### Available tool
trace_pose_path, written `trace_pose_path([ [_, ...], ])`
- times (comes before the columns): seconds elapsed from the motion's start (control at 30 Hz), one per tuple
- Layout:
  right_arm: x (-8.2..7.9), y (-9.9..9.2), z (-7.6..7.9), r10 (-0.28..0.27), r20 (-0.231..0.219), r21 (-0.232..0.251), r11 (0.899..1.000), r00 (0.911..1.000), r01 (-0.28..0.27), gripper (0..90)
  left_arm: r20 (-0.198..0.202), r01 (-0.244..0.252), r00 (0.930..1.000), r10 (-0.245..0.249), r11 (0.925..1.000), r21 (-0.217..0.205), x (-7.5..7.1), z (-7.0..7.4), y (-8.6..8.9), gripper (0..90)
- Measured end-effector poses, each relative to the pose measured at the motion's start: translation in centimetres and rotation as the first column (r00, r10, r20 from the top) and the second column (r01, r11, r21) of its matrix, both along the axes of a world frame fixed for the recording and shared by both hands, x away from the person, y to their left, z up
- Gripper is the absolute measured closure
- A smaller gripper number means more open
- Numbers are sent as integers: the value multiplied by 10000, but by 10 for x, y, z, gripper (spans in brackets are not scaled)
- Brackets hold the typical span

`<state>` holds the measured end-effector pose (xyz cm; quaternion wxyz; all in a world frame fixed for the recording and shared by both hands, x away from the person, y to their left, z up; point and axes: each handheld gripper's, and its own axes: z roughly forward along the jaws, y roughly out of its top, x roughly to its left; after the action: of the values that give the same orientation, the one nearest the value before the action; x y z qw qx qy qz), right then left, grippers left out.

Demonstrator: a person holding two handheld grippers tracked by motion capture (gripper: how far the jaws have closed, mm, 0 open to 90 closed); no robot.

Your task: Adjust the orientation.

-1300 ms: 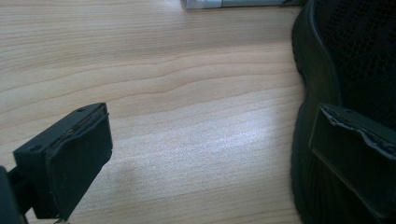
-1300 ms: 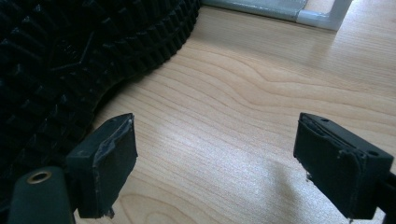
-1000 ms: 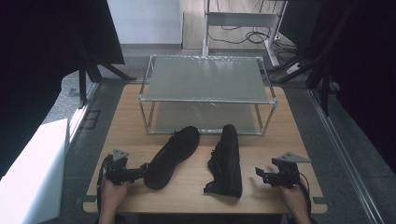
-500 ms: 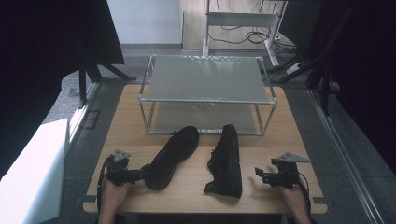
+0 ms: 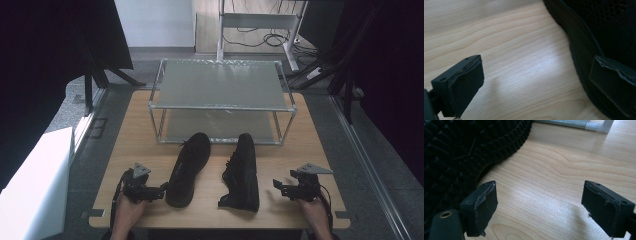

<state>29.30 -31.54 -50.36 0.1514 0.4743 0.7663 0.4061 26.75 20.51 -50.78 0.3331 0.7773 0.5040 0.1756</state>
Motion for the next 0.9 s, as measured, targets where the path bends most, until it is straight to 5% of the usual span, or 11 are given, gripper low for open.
trace_pose_path([
  [0.9,0,1,-1,4,-82,44,10000,10000,-4,134,204,1403,9899,-1404,9901,51,-5,2,-50,0],
])
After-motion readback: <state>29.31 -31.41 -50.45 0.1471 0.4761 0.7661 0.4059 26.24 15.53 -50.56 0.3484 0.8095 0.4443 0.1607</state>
